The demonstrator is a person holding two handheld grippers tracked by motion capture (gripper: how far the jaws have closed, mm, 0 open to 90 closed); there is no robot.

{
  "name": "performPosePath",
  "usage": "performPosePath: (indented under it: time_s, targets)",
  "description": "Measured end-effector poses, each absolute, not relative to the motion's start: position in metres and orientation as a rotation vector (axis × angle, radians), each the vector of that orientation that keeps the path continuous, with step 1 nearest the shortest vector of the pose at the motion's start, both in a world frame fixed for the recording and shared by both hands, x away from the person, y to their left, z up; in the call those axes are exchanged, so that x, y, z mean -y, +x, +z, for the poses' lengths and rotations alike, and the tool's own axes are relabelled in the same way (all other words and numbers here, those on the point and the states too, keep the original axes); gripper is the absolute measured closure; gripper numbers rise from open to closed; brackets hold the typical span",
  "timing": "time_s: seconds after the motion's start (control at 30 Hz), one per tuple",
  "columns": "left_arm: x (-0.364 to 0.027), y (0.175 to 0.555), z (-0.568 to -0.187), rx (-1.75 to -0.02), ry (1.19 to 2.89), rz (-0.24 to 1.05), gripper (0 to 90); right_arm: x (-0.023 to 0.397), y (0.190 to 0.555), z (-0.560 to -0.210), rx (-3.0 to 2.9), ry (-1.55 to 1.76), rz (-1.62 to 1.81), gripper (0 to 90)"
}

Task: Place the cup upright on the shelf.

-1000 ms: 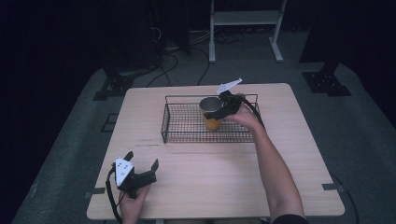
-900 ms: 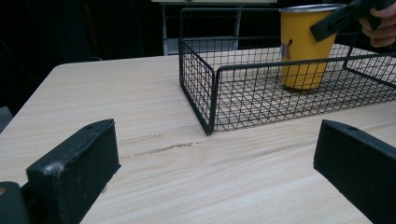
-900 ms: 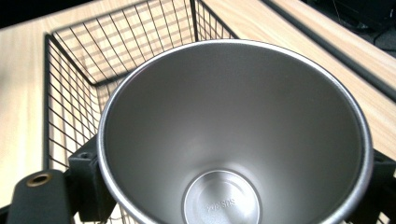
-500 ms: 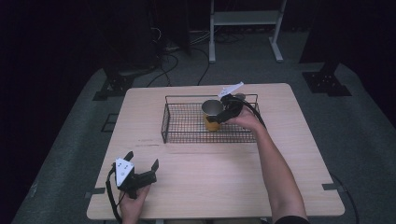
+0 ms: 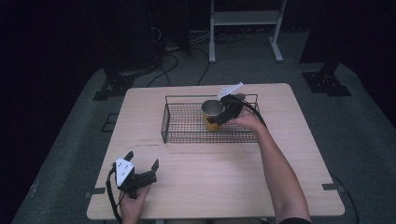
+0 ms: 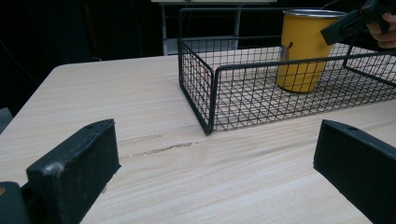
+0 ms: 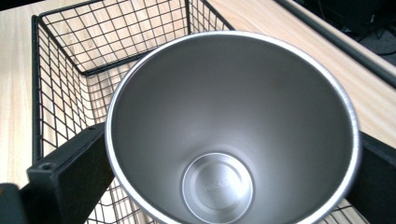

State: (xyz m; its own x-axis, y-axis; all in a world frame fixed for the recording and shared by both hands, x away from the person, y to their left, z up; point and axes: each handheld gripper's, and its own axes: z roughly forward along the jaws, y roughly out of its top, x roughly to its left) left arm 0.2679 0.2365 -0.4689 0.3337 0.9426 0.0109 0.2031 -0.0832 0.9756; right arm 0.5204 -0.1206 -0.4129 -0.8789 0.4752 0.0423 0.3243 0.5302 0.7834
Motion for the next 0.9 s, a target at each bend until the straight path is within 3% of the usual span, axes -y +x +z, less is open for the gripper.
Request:
performPosePath:
  time_s: [0.9]
  targets:
    - [-0.235, 0.268, -0.469, -1.080, 1.548, 0.885, 0.0, 0.143, 0.509, -0.396, -2.520, 0.690, 1.382, 0.0]
